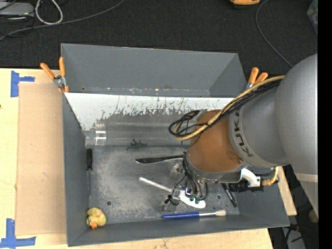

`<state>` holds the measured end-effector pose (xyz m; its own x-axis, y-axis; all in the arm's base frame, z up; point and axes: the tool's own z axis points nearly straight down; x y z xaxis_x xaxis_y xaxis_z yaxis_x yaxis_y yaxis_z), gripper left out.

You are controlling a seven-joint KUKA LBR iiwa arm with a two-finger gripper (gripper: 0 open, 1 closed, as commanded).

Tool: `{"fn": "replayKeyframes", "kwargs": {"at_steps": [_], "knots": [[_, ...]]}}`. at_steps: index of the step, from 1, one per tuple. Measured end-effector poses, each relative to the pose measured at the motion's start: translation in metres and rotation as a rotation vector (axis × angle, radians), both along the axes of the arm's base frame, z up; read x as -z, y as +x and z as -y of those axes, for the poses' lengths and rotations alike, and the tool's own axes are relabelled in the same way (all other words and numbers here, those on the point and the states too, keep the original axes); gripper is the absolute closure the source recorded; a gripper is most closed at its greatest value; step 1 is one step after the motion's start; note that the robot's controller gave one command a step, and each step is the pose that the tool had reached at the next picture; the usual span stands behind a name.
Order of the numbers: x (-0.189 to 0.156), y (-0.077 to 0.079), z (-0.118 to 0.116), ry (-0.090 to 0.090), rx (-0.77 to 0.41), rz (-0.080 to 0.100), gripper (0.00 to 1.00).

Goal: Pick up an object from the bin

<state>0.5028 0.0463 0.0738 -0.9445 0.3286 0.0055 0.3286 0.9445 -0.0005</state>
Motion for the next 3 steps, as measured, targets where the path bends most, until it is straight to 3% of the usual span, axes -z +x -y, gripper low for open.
{"fn": "replayKeyframes", "kwargs": {"at_steps": [1,2,3], "knots": [[-0.0009,-0.0052,0.001,-0.002,0.155,-0.003,0.0],[0.0006,-0.0005,0.0005,-0.001,0.151,-0.002,1.0],[0.0006,-0.0005,0.0005,-0.001,0.151,-0.002,1.0]]}}
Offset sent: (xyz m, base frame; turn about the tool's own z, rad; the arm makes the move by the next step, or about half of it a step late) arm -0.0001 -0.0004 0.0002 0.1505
